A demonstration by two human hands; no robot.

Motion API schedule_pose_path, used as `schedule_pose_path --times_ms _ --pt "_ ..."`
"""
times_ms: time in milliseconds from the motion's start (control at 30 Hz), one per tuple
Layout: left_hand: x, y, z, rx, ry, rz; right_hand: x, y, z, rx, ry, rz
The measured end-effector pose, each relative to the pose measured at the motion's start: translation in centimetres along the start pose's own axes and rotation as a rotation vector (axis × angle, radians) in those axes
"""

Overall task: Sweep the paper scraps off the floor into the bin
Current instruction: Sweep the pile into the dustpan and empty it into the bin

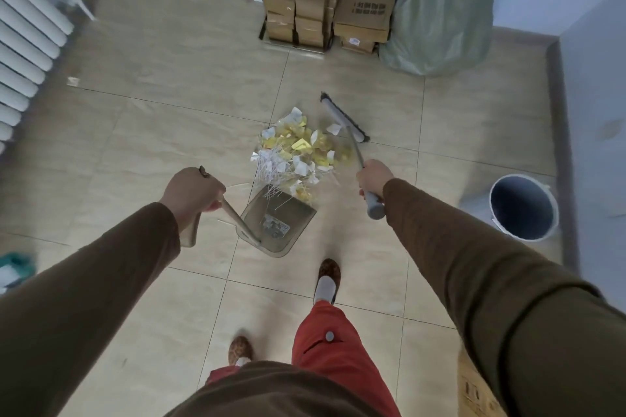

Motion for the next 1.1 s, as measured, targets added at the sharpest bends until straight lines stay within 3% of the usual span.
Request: schedule_pose_path --times_ms 167,300,400,567,833,1100 --pt "1.2 -3.4 2.4 -0.035 -0.017 0.085 -2.2 1.9 3.4 0.052 0.092 -0.189" --pt "1.9 -6.1 3.0 -0.022 -0.011 0.128 0.4 -1.8 1.7 0.106 0.185 -0.203" --pt "2.6 -8.9 3.0 0.029 0.015 0.223 1.1 -3.6 -1.5 0.119 0.246 -0.096" --pt "2.7 -11.8 3.3 0.041 0.004 0.171 -0.2 -3.6 -7.5 0.185 0.345 0.150" --pt "-0.3 -9.5 3.2 0.015 -0.029 0.031 -1.5 -1.0 -12.9 0.231 0.423 0.294" --pt "-3.1 -2.5 3.4 -0.067 -0.029 -0.191 -4.2 1.2 -14.1 0.139 0.438 -0.051"
Point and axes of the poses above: each hand's wrist, its own z-axis towards the middle knuckle, its own x-axis out of the palm, y = z × x, the point moved 1 cm from there along z, towards the middle knuckle, and after that the axes turned 12 degrees about y, right-handed, at the moved point
